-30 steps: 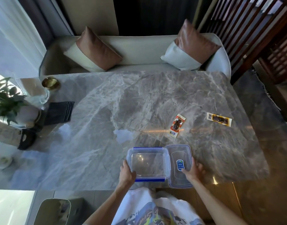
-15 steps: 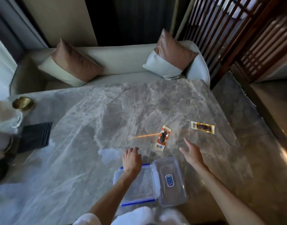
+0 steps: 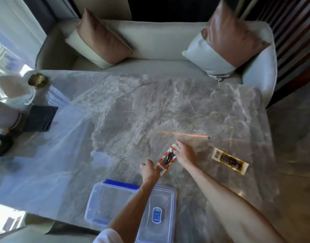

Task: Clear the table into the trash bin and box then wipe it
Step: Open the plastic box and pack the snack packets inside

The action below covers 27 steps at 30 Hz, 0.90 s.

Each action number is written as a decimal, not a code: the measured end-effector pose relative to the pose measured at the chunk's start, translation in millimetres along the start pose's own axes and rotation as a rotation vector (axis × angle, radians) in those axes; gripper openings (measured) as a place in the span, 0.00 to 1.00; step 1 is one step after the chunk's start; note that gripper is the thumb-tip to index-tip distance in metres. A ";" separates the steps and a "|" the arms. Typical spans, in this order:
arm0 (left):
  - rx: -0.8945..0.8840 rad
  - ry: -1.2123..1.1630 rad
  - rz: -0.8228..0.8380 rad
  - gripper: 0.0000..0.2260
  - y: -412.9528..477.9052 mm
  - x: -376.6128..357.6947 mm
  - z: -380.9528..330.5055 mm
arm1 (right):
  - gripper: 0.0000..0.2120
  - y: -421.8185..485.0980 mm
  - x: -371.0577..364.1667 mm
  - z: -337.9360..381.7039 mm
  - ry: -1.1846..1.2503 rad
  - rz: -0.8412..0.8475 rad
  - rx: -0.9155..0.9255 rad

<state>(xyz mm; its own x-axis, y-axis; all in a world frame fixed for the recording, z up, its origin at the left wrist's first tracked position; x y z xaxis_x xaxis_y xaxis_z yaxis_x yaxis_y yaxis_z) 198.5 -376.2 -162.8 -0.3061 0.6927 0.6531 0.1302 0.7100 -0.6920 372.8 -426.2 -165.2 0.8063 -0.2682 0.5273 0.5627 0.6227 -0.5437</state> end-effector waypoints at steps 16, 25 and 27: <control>-0.183 -0.466 0.229 0.10 -50.4 -61.9 -164.2 | 0.20 -72.3 135.2 -135.4 0.888 -0.683 -0.299; -0.386 0.178 0.019 0.11 -54.7 -157.5 -200.8 | 0.03 -88.6 157.6 -204.7 0.553 -0.774 -0.563; -0.401 0.220 0.008 0.11 -51.2 -164.4 -203.7 | 0.04 -85.1 157.2 -207.4 0.533 -0.771 -0.569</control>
<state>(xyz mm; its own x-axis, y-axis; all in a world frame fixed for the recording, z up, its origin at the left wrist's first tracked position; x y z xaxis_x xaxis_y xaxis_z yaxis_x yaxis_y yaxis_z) 434.3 -500.6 -172.0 -0.1012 0.6783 0.7278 0.5003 0.6671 -0.5521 489.5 -673.8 -171.5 0.1000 -0.8087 0.5796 0.8410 -0.2426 -0.4836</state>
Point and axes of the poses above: each hand's wrist, its own y-axis towards the middle knuckle, its own x-axis out of the back of the hand, z = x × y, the point moved 4 cm from there along y, towards the middle knuckle, and after that the axes turned 7 degrees about y, right-handed, at the moved point
